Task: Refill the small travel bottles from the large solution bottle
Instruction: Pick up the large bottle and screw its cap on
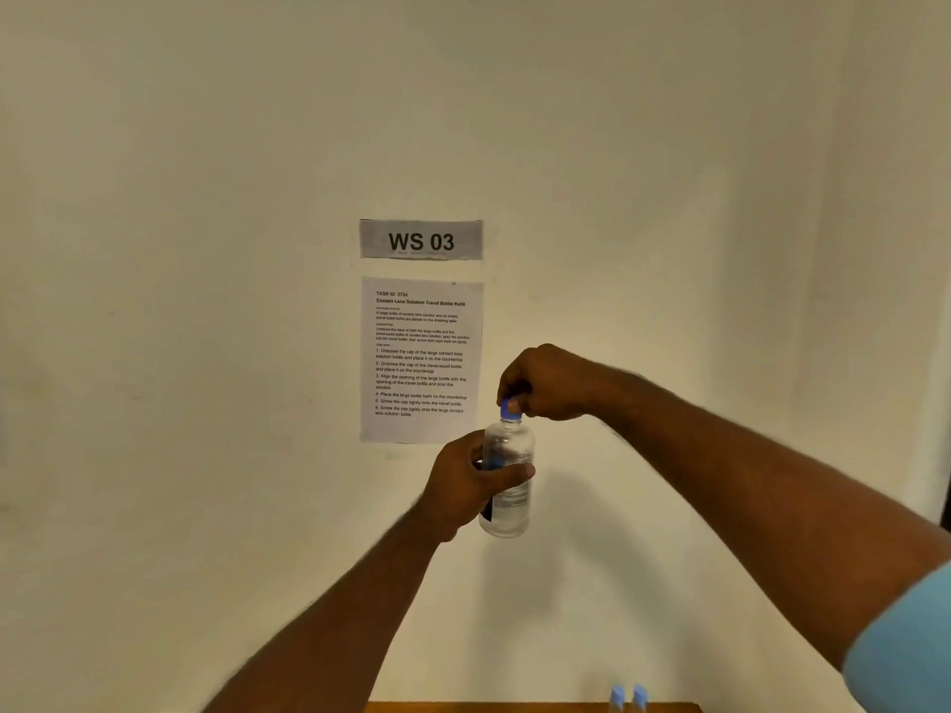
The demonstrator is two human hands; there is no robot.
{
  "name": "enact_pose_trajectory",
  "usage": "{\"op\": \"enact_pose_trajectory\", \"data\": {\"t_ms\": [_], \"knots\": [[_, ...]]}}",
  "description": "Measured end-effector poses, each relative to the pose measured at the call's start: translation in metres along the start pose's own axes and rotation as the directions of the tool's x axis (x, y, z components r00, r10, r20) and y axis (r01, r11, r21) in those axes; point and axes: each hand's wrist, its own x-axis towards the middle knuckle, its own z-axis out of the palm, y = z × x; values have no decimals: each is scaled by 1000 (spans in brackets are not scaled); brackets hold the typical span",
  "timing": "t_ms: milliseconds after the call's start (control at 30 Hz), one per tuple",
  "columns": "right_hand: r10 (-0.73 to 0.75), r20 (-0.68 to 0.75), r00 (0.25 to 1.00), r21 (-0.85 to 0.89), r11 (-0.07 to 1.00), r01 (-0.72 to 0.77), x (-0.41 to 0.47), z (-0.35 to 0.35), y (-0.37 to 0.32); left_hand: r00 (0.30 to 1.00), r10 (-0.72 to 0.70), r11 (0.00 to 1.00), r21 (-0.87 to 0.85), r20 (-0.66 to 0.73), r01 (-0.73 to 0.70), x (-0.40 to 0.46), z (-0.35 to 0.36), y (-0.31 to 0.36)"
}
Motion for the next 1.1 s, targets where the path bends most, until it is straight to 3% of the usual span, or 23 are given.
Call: {"op": "enact_pose_trajectory", "data": {"t_ms": [200, 367, 500, 833, 900, 1000, 1100], "knots": [[79, 4, 997, -96, 992, -78, 8, -2, 1, 1000, -11, 999, 31, -18, 12, 0, 1, 0], [-54, 31, 998, 119, 992, 50, 3, -25, -2, 999, 15, 1000, 12, -41, -14, 2, -1, 6], [-87, 24, 996, 57, 995, 85, 7, -21, -5, 999, 11, 1000, 14, -34, -10, 4, -4, 9], [25, -82, 996, -72, 997, -31, 10, -4, -13, 999, -1, 1000, 21, -38, 2, 1, -5, 1], [33, -62, 998, -22, 999, -35, 12, -5, -10, 999, -3, 1000, 9, -39, 4, 0, -6, -1], [-10, -4, 1000, 184, 983, 11, 14, -11, -5, 1000, -2, 1000, 9, -24, 3, -1, -10, -5], [-36, 40, 999, 158, 987, 29, 16, -5, -8, 1000, -18, 999, 28, -11, 19, -1, -17, -10]]}}
